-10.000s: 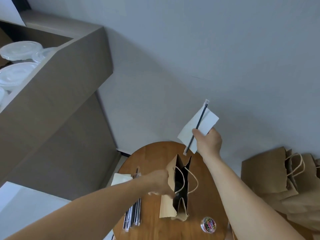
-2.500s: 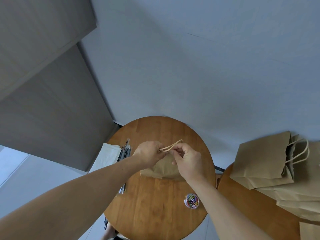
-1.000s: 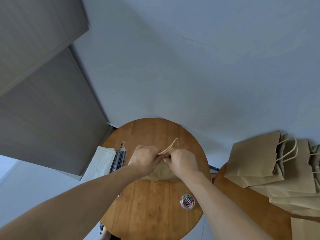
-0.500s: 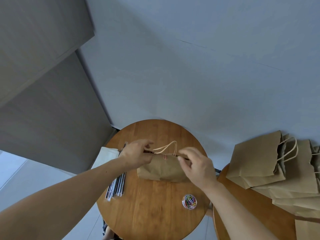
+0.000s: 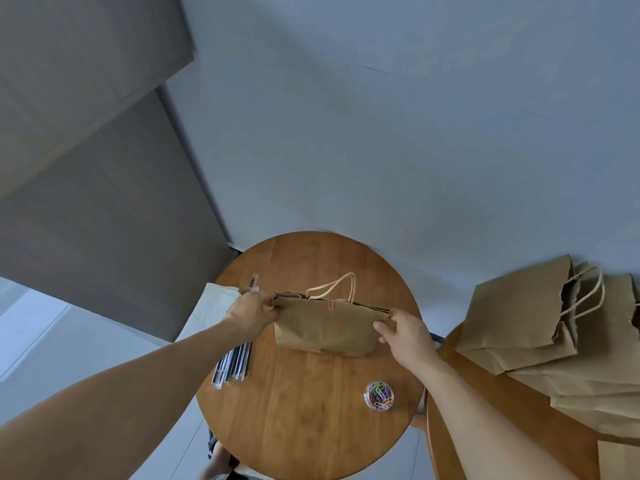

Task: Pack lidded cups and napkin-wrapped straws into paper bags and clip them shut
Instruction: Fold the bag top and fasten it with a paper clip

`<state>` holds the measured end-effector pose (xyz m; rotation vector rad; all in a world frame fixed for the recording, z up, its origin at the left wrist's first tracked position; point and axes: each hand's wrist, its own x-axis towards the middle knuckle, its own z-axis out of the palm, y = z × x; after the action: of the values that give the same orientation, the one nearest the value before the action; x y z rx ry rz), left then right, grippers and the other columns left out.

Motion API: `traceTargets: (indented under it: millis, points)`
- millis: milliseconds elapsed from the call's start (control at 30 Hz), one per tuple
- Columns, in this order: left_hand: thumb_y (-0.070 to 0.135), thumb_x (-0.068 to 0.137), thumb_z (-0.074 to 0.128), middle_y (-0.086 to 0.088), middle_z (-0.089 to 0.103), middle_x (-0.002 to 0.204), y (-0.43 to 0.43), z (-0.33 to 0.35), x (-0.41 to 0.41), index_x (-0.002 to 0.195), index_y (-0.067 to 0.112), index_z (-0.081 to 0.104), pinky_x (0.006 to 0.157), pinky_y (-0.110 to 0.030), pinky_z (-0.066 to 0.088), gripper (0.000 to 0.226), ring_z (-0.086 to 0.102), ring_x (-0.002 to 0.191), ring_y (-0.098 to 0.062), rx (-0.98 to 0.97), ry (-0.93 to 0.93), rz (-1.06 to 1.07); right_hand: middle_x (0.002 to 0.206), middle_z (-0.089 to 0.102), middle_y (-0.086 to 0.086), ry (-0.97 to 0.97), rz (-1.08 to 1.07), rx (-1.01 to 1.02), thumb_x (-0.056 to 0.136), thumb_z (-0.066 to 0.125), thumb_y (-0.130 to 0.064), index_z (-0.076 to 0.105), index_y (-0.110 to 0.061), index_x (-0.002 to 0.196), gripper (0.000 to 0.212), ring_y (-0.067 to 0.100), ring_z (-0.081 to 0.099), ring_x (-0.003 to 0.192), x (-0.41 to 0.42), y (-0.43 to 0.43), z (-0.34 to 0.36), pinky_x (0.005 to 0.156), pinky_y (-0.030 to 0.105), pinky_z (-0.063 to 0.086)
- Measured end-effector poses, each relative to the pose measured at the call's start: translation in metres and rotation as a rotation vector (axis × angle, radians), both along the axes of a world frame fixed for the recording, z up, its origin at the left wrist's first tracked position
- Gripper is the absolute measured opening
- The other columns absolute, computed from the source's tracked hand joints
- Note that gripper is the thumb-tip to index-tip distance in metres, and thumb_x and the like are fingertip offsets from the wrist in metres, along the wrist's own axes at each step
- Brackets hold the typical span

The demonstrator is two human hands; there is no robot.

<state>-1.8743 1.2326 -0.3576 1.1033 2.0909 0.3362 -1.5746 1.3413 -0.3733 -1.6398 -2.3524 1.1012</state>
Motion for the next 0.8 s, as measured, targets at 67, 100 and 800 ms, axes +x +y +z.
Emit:
traceTargets:
  millis: [67, 100, 800]
  points:
    - [0.030, 0.093, 0.059, 0.000, 0.070, 0.090, -0.001, 0.003, 0.002, 0.109, 0.028, 0.070, 0.067, -0.035, 0.053, 0.020, 0.067, 0.078, -0.022, -0.023, 0.012, -0.023, 0.085, 0.067, -0.016, -0.039, 0.001, 0.005, 0.097, 0.058, -0.036, 0.057, -0.039, 0.089, 0.009, 0.003, 0.066, 0.077, 0.000, 0.002, -0.003, 0.073, 0.034, 0.057]
    - [0.030, 0.094, 0.057, -0.003, 0.070, 0.090, -0.002, 0.005, 0.002, 0.110, 0.026, 0.070, 0.067, -0.035, 0.053, 0.021, 0.066, 0.079, -0.023, -0.034, 0.038, -0.045, 0.084, 0.067, -0.015, -0.065, 0.005, 0.009, 0.097, 0.057, -0.037, 0.057, -0.037, 0.090, 0.007, 0.006, 0.066, 0.078, -0.001, 0.003, -0.002, 0.074, 0.036, 0.057]
    - [0.027, 0.096, 0.062, 0.020, 0.066, 0.063, -0.079, 0.228, -0.066, 0.074, 0.030, 0.066, 0.057, -0.004, 0.040, 0.023, 0.058, 0.058, 0.007, 0.823, -0.215, 0.306, 0.064, 0.059, 0.002, 0.703, -0.403, 0.428, 0.097, 0.060, -0.028, 0.059, -0.017, 0.100, 0.011, -0.002, 0.054, 0.045, -0.133, -0.050, 0.235, 0.049, 0.007, 0.040]
